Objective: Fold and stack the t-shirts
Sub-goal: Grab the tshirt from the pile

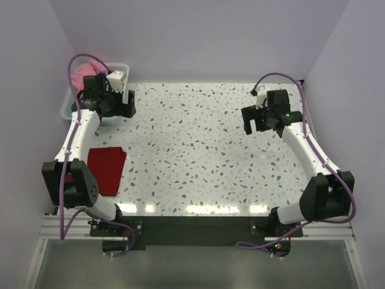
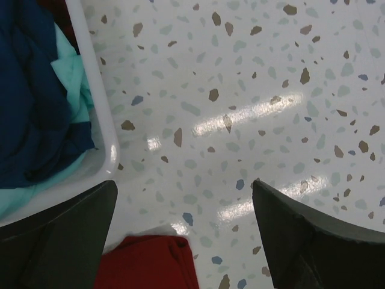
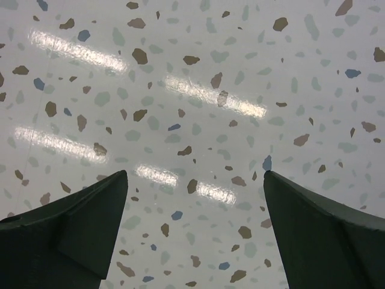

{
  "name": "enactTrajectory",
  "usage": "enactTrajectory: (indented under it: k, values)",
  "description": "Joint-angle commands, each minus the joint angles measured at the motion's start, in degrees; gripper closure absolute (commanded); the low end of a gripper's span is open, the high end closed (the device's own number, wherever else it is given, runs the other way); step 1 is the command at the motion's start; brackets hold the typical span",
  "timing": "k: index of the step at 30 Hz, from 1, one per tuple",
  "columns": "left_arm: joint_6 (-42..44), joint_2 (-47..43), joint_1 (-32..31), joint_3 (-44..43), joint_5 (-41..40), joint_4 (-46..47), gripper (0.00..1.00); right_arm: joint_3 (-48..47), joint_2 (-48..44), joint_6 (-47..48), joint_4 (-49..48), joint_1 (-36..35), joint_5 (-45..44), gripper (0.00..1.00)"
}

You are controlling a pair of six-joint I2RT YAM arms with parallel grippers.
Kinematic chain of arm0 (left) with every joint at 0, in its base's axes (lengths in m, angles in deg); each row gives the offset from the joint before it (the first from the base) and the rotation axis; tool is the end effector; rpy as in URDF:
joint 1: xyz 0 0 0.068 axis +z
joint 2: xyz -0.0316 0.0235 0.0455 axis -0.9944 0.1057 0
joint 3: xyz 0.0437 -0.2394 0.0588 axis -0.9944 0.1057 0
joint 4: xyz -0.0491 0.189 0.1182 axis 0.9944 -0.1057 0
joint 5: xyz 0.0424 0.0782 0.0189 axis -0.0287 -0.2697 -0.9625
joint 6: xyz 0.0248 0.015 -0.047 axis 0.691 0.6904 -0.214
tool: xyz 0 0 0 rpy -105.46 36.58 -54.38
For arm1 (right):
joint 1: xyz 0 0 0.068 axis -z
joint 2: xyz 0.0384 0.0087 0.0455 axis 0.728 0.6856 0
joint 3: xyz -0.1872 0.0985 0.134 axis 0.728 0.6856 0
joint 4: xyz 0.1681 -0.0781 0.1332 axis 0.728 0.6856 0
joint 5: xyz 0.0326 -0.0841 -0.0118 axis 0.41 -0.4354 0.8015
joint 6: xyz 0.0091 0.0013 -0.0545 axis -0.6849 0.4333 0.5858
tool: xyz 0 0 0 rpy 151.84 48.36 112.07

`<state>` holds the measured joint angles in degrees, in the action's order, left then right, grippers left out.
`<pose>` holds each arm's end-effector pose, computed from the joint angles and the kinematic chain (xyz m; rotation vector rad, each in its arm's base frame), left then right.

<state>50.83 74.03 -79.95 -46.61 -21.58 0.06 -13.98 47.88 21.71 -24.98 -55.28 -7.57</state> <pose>0.3094 0.0110 0.2997 0.2275 2.2844 -0.2206 0.2768 0.0444 0.2866 -0.3645 2.3387 0.0928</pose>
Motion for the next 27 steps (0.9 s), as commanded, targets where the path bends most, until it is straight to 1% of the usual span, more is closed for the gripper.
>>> enactTrajectory:
  k: [1,2,3,4,7,8,9,10,12,13,16,23,27]
  values:
    - [1.85,2.09,-0.21,-9.8,-0.66,-3.38,0.0,-3.58,-0.05,-0.21,1.92,0.47,1.04,0.01]
    - [1.94,2.97,0.31,-14.18,-1.63,-4.44,0.0,-4.02,0.13,-0.39,2.45,0.65,1.48,0.01]
    - [2.21,3.94,0.93,-16.66,-2.16,-6.45,0.0,-4.55,0.22,-1.08,2.45,0.56,1.48,0.01]
    - [2.21,6.56,1.8,-22.34,-2.43,-7.77,0.0,-4.73,0.14,-1.61,2.36,0.65,1.22,0.01]
    - [2.03,14.39,6.19,-32.47,-2.08,-13.75,0.0,-5.43,0.13,-3.29,2.19,0.91,1.22,0.01]
    - [2.12,16.58,7.86,-39.29,-2.86,-15.24,0.0,-5.52,0.22,-3.29,2.62,0.91,1.57,0.01]
    - [2.47,20.78,8.66,-42.58,-3.65,-17.95,0.0,-5.69,0.31,-2.94,2.8,1.0,2.09,0.01]
    - [2.65,22.74,9.36,-48.35,-5.4,-19.2,0.0,-5.61,0.31,-2.68,3.15,1.0,3.93,0.01]
    - [3.35,26.69,11.73,-52.09,-5.6,-20.44,0.0,-5.52,0.57,-2.24,3.51,1.0,5.87,0.01]
    - [3.44,27.23,13.22,-52.8,-5.85,-19.66,0.0,-5.52,0.66,-2.15,3.85,1.09,7.53,0.01]
    - [4.49,28.64,14.64,-51.58,-6.64,-16.05,0.0,-5.87,1.71,-1.97,4.38,1.09,8.25,0.01]
    - [5.55,33.39,14.64,-47.45,-5.42,-13.33,0.01,-7.36,3.74,-1.62,5.35,1.09,8.16,0.01]
    - [5.37,37.33,14.21,-47.53,-3.92,-11.04,0.01,-8.16,4.7,-1.53,5.97,1.0,8.69,0.01]
